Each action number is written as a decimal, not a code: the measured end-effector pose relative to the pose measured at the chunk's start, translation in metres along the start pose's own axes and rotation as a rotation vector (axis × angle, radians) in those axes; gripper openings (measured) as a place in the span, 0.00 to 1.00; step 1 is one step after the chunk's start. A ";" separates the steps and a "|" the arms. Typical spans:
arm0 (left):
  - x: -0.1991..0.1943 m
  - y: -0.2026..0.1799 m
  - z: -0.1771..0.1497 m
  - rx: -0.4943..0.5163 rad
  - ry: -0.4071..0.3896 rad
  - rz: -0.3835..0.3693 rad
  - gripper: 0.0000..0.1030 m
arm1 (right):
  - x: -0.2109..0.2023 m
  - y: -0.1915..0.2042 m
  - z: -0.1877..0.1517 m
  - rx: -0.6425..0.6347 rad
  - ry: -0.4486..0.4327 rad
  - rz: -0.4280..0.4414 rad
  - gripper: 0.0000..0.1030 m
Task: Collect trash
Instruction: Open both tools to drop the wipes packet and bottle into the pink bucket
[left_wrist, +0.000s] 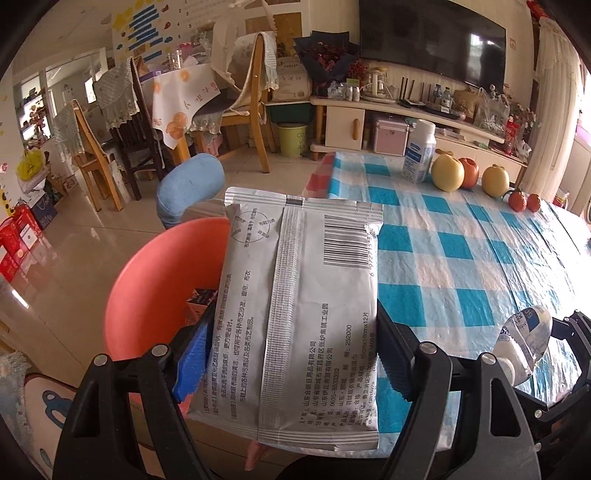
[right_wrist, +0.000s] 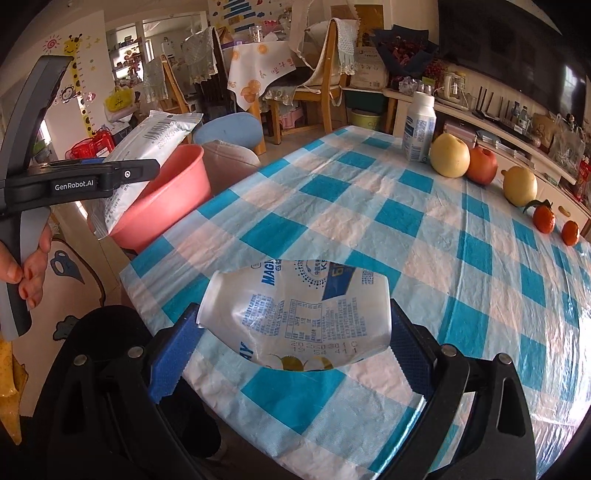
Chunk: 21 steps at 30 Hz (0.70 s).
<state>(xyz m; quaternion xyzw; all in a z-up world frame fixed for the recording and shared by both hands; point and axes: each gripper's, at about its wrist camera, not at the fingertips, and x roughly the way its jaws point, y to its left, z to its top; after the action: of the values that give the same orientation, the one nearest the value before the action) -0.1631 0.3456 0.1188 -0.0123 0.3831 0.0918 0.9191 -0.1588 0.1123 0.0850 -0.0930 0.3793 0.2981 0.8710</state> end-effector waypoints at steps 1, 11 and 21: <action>-0.001 0.006 0.000 -0.007 -0.004 0.005 0.76 | 0.001 0.005 0.005 -0.014 -0.004 0.004 0.92; 0.005 0.065 -0.002 -0.091 -0.029 0.079 0.76 | 0.011 0.061 0.069 -0.137 -0.057 0.056 0.92; 0.036 0.120 -0.015 -0.211 0.000 0.104 0.76 | 0.047 0.129 0.129 -0.250 -0.098 0.127 0.92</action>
<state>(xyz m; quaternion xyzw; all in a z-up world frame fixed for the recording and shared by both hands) -0.1707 0.4673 0.0885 -0.0892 0.3714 0.1792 0.9066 -0.1321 0.2873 0.1491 -0.1618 0.3012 0.4018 0.8495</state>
